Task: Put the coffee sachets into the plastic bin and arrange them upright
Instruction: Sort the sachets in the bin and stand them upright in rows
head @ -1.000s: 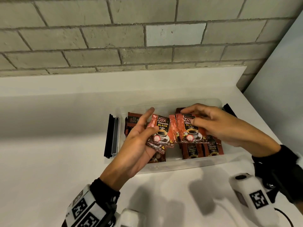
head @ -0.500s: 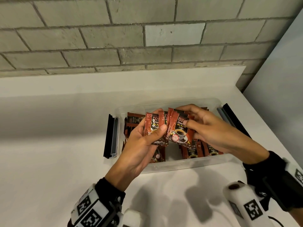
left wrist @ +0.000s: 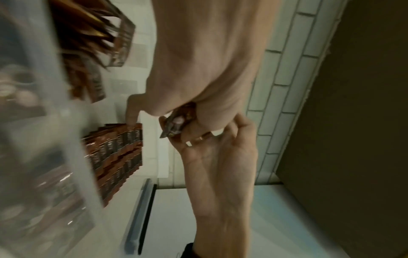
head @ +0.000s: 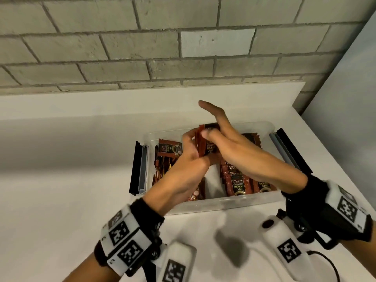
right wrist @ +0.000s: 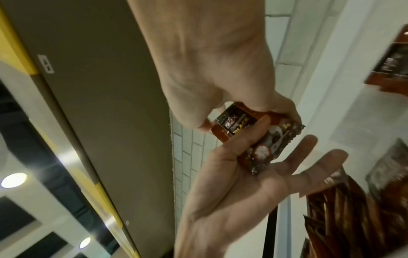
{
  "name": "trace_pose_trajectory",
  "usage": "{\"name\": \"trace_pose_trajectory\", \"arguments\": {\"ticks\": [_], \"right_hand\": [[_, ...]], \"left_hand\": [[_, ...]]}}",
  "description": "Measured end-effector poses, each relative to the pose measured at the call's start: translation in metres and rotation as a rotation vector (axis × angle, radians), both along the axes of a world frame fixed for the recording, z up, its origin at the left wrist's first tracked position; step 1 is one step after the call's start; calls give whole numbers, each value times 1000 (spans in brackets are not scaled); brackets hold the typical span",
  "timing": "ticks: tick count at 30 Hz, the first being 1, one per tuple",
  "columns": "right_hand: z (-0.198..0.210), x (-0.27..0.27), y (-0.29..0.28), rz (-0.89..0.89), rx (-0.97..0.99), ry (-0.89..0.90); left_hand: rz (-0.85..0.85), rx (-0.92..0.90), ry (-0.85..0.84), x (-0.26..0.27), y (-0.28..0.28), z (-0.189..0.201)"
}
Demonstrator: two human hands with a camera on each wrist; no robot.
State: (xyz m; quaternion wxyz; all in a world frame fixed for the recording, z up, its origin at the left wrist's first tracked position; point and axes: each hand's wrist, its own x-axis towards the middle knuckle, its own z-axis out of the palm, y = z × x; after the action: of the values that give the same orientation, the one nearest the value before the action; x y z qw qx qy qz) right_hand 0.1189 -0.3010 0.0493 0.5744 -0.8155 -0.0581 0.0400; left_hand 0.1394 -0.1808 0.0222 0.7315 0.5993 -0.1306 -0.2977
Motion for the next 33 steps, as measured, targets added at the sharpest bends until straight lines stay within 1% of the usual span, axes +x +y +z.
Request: {"name": "trace_pose_trajectory", "arguments": {"ticks": [2,4,7,10,12,13,15,16,17,19,21,22,23,24,25,26,27,28,29,30,33], "right_hand": [[10,10,0,7,-165,-79],[20,22,0,-40,-332,-182],[36,40,-2,-139,-415,-295],[44,54,1,-152,-470,-283],[49,60,0,-65,-477,-195],[54,62,-5,3,-516,-141],[66,64,-21,192,-625,-38],[71,63,-29,301,-621,18],[73,63,-37,390,-574,56],[68,69,-49,450,-494,77],[57,77,-52,433,-491,95],[51,81,-52,421,-513,97],[44,83,-54,410,-536,100],[38,86,-57,401,-550,109],[32,87,-60,393,-556,129],[28,89,-65,383,-556,153],[24,90,-69,365,-560,176],[21,92,-73,339,-561,194],[19,94,-77,310,-552,214],[18,95,-79,285,-528,239],[13,95,-84,261,-439,326]], "left_hand": [[-103,61,-29,7,-4,15],[-129,57,-52,18,-8,32],[-88,3,-74,33,-12,52],[-31,-32,-66,42,-15,56],[-11,-39,-5,51,-15,55],[-29,-27,26,56,-13,55],[-113,32,81,67,-8,54],[-164,69,106,71,-5,53],[-204,105,124,75,-4,51],[-253,153,156,79,-4,46],[-298,178,237,83,-7,38],[-335,228,258,86,-8,34],[-391,333,223,88,-7,30],[-485,505,122,91,-6,26],[-609,741,-44,93,-5,25],[-733,996,-256,96,-5,23],[-829,1211,-497,99,-5,19],[-898,1350,-706,101,-7,16],[-944,1404,-838,102,-10,14],[-977,1416,-898,102,-15,11],[-1064,1457,-938,100,-31,0]]}}
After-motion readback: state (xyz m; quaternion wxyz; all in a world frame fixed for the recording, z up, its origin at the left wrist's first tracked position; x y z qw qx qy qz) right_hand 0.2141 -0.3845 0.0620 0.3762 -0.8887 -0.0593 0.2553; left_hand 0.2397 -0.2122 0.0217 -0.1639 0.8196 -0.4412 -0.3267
